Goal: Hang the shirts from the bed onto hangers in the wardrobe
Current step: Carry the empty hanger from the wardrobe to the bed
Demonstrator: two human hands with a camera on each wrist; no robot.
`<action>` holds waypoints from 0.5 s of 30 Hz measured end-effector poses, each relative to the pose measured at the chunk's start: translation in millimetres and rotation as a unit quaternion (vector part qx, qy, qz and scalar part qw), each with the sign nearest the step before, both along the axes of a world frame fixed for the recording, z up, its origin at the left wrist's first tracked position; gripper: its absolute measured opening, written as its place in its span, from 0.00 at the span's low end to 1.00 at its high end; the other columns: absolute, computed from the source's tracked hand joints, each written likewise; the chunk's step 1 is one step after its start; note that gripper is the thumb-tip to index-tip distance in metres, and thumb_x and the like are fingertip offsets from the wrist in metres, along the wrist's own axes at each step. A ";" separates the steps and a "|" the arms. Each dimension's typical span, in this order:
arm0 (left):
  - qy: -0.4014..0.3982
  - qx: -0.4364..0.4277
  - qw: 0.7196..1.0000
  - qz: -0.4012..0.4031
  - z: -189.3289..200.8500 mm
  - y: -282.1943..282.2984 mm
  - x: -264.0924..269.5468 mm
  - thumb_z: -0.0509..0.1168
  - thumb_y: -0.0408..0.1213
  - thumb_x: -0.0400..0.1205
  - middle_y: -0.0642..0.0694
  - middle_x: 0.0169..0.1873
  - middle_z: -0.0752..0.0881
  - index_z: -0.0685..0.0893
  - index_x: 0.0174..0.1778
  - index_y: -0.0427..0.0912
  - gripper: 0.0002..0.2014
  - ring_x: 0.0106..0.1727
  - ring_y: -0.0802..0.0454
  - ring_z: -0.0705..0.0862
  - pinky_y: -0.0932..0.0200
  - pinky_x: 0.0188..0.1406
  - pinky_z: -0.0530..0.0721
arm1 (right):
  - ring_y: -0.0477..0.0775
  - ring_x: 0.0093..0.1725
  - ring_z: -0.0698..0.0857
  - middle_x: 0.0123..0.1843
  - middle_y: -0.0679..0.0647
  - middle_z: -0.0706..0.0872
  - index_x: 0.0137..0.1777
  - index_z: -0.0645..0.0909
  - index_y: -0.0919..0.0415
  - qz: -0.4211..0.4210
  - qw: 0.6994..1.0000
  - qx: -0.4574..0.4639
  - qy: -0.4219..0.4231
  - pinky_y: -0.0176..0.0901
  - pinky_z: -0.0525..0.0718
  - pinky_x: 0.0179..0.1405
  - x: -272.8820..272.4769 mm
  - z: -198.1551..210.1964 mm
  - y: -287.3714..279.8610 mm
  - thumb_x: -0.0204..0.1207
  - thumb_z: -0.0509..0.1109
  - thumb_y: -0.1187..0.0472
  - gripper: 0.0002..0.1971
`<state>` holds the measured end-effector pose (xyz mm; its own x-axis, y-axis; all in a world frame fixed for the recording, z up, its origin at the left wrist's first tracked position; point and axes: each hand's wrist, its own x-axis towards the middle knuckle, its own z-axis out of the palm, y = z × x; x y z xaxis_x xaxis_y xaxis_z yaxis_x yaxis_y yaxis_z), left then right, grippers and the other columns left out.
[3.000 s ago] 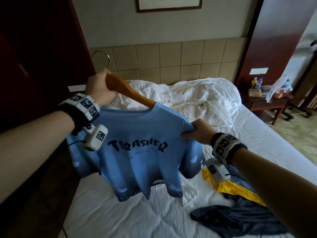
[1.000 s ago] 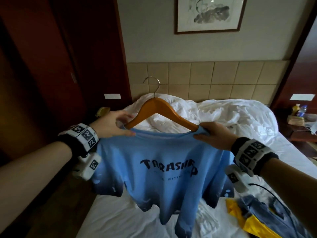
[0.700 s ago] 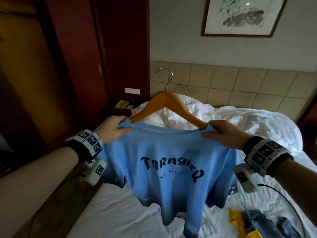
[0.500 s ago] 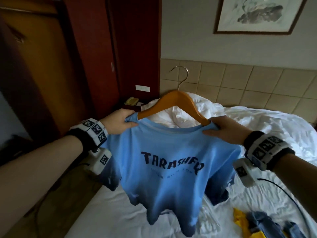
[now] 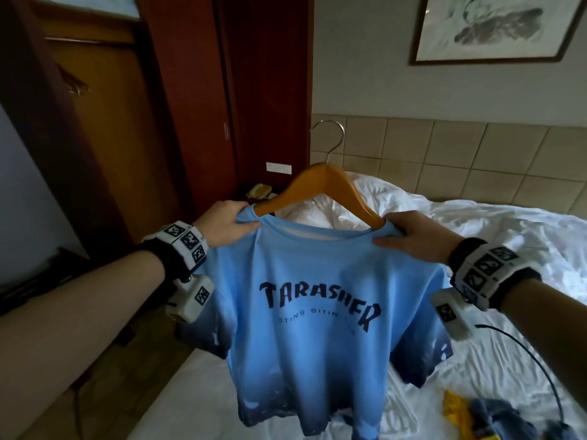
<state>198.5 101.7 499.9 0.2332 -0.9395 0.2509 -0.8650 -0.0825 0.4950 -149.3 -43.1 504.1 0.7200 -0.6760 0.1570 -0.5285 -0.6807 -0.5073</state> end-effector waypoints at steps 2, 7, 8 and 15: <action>0.020 0.004 1.000 0.017 2.7 7.1 6.5 0.72 0.40 0.81 0.49 0.30 0.84 0.83 0.38 0.45 0.07 0.32 0.52 0.82 0.61 0.31 0.76 | 0.51 0.38 0.85 0.37 0.54 0.87 0.46 0.85 0.55 -0.003 1.000 0.005 0.024 0.38 0.81 0.37 2.4 0.6 -0.5 0.77 0.75 0.51 0.08; 0.057 0.008 0.997 0.052 11.6 42.1 41.9 0.72 0.39 0.82 0.40 0.42 0.90 0.87 0.48 0.41 0.05 0.44 0.44 0.88 0.51 0.45 0.84 | 0.52 0.46 0.91 0.46 0.53 0.92 0.54 0.88 0.56 0.030 0.998 0.062 0.013 0.51 0.88 0.53 38.1 7.6 5.4 0.78 0.74 0.49 0.12; 0.063 0.009 0.996 0.065 13.2 53.0 51.4 0.72 0.39 0.82 0.39 0.44 0.90 0.88 0.50 0.39 0.07 0.48 0.43 0.89 0.48 0.50 0.85 | 0.51 0.46 0.91 0.46 0.52 0.92 0.54 0.88 0.56 0.041 0.997 0.071 0.008 0.51 0.89 0.53 51.1 8.9 9.4 0.79 0.73 0.50 0.11; 0.070 -0.013 0.982 0.176 15.4 163.6 125.0 0.70 0.38 0.83 0.46 0.50 0.90 0.86 0.59 0.44 0.10 0.52 0.50 0.87 0.54 0.58 0.84 | 0.44 0.45 0.88 0.46 0.45 0.90 0.56 0.86 0.51 0.149 0.988 0.045 -0.005 0.46 0.87 0.53 175.2 16.7 63.7 0.80 0.70 0.47 0.11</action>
